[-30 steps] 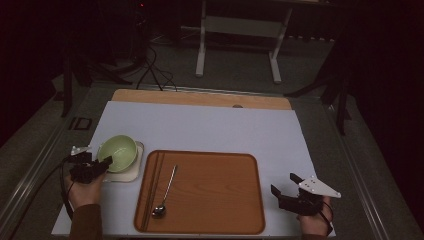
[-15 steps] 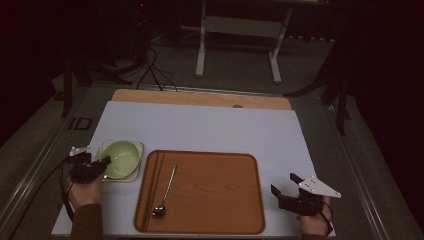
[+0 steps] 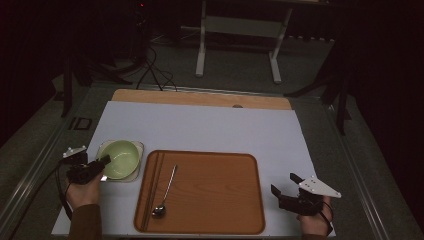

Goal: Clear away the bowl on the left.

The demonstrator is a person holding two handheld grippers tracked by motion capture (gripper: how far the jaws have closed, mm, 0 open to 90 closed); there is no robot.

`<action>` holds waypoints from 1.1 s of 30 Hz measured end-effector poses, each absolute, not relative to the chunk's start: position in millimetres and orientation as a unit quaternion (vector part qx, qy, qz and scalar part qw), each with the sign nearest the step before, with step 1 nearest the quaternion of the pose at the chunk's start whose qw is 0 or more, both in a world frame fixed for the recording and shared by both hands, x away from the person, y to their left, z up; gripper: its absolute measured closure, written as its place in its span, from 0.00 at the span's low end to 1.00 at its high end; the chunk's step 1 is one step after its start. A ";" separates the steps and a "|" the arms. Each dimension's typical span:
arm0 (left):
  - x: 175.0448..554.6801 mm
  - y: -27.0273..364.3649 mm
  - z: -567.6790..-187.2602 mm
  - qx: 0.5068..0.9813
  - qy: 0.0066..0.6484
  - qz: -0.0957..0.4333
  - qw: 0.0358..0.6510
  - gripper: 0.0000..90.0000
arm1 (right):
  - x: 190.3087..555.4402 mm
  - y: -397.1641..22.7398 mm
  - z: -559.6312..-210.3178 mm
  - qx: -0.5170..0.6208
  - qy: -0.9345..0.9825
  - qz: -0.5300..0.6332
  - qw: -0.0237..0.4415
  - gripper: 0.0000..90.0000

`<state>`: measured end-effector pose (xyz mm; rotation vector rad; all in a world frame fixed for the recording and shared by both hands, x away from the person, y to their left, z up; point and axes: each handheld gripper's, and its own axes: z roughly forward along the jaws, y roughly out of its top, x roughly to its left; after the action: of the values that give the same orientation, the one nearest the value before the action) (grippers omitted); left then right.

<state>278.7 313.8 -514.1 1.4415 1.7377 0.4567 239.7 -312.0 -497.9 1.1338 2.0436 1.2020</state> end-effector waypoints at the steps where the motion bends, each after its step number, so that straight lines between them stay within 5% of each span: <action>1: 278.4 313.7 -513.4 0.571 0.688 0.179 0.410 0.93 | 239.8 -312.1 -498.0 0.417 0.752 0.442 0.254 0.19; 33: 277.3 267.7 -481.3 0.625 0.623 0.158 0.443 0.92 | 239.4 -313.0 -497.5 0.419 0.751 0.444 0.254 0.19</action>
<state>277.3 267.7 -481.3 1.5507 1.5451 0.3921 239.4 -313.0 -497.5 1.1379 2.0402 1.2058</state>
